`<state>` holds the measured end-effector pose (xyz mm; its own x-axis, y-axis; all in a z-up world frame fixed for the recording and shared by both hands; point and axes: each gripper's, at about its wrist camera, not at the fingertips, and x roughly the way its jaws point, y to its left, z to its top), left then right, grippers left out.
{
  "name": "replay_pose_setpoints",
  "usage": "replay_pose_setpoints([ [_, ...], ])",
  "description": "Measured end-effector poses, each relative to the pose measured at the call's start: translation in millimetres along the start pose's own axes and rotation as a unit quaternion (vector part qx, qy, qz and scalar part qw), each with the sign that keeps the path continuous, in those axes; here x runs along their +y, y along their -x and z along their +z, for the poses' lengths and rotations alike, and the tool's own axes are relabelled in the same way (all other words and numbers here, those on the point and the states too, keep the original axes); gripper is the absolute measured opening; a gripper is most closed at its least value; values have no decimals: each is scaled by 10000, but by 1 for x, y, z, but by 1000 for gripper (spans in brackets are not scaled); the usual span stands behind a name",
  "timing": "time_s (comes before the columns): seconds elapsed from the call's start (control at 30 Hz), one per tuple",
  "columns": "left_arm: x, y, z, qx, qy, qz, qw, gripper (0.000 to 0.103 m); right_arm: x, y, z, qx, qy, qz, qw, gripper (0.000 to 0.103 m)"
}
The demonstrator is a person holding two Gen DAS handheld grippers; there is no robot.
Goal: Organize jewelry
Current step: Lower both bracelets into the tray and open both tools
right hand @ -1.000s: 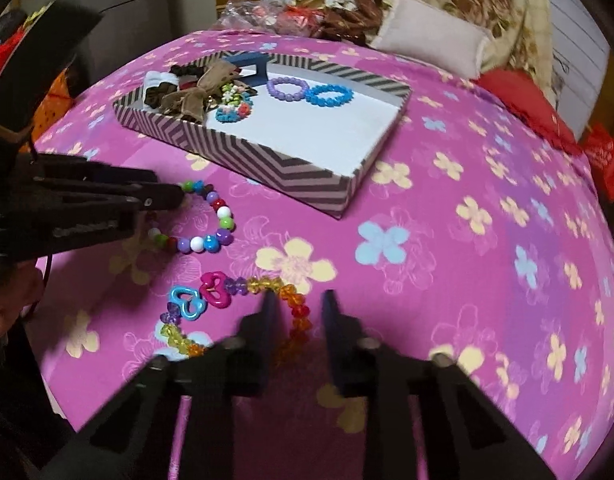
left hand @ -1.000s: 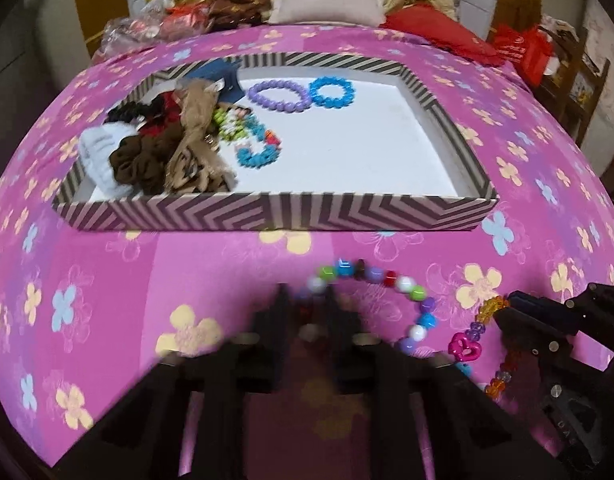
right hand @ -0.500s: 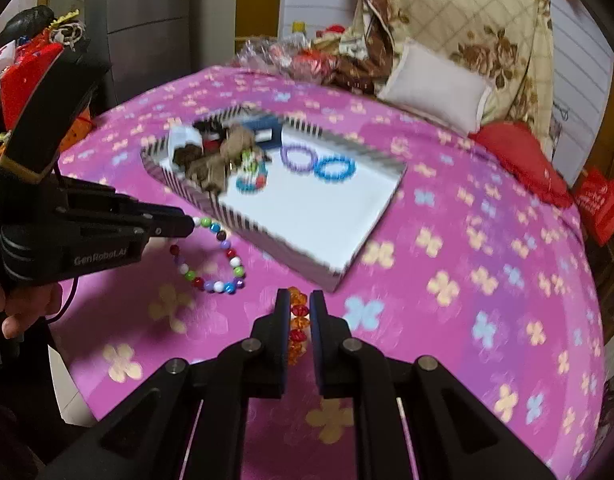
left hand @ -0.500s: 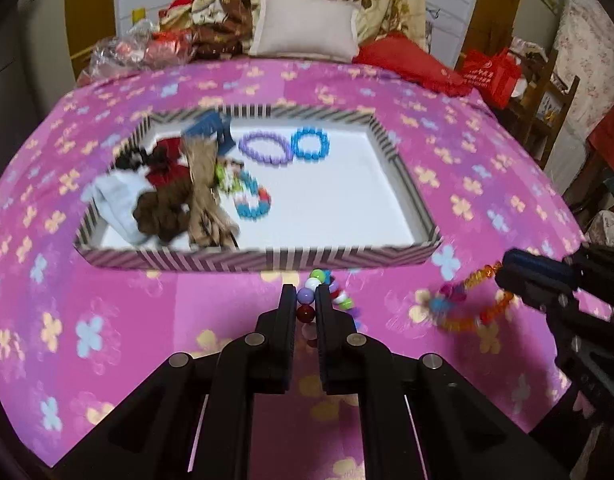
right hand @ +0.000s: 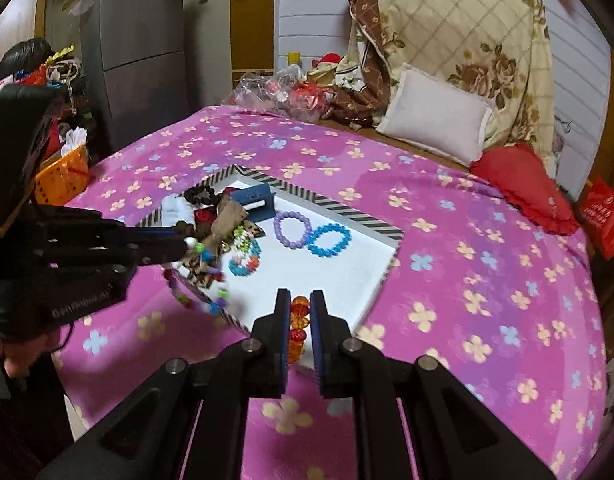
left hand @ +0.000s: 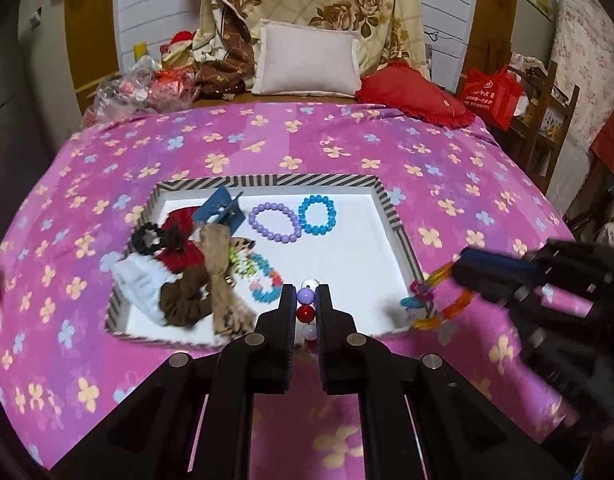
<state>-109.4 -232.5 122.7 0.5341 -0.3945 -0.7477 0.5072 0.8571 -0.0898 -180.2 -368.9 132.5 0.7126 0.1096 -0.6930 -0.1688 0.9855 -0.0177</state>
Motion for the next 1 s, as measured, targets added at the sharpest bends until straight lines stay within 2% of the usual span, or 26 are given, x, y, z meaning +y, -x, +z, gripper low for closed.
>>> replay_pose_setpoints([
  [0.2,-5,-30,13,178,211,-231,9994,10,-9,-38,2,283,-185,250,9991,9],
  [0.27,-4,-43,17,253,269,-259,9990,10,-15,-52,2,404,-173,203,9988,9],
  [0.37,3,-66,19,437,363,-73,9984,10,-28,-79,3,656,-101,-24,9978,9],
  [0.47,14,-90,17,675,405,227,9966,10,-41,-99,6,835,-121,-91,9964,9],
  [0.57,22,-106,13,852,457,365,9946,10,-54,-122,10,955,-180,-116,9952,9],
  [0.8,23,-124,11,1021,479,419,9927,10,-66,-154,19,958,-167,-352,9946,9],
  [0.93,20,-129,8,1038,450,498,9923,10,-71,-161,20,915,-336,-287,9948,9],
  [1.0,20,-129,8,1005,438,569,9923,10,-72,-159,19,889,-410,-256,9949,15],
])
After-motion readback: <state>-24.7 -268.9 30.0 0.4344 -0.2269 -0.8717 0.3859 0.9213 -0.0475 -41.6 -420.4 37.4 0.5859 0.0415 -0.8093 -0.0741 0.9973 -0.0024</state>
